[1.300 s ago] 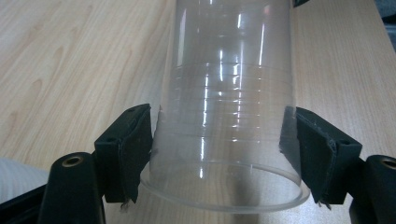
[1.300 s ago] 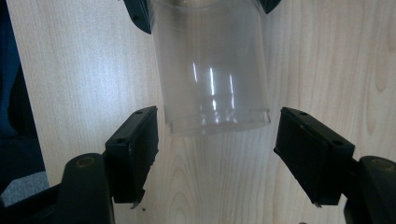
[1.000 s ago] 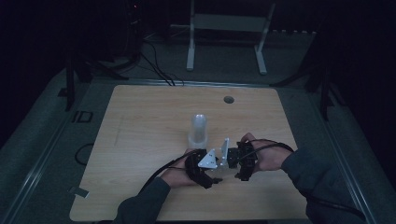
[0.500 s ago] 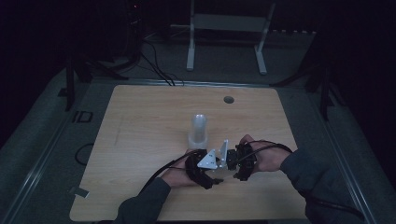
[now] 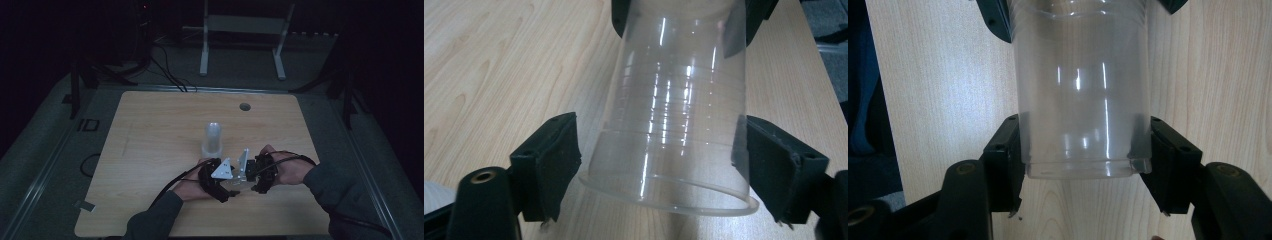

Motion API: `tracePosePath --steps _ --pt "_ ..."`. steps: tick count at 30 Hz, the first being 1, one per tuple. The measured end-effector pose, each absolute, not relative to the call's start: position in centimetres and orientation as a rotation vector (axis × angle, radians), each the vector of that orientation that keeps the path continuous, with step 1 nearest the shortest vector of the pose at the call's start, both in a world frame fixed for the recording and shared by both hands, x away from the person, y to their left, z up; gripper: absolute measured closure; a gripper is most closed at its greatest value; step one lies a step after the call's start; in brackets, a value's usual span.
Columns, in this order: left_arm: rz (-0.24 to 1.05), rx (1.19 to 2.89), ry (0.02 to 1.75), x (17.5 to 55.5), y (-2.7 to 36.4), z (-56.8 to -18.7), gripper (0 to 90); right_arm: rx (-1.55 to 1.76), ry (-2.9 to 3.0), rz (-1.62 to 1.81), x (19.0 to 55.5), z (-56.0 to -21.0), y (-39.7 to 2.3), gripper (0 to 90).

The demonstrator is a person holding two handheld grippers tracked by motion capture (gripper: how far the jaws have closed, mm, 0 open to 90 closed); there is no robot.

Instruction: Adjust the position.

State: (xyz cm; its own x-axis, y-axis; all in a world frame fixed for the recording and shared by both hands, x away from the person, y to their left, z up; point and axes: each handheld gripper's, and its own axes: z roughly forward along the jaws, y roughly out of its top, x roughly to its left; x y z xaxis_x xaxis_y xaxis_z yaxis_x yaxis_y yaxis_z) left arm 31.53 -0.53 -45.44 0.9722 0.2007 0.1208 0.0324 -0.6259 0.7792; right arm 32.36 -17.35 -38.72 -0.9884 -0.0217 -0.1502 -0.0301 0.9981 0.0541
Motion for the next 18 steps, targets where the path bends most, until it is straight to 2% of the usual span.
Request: tracePosePath --steps 18 --pt "0.318 2.142 0.266 32.1 0.8 -44.1 19.0 0.164 2.931 0.079 33.0 -39.2 -19.1 41.4"
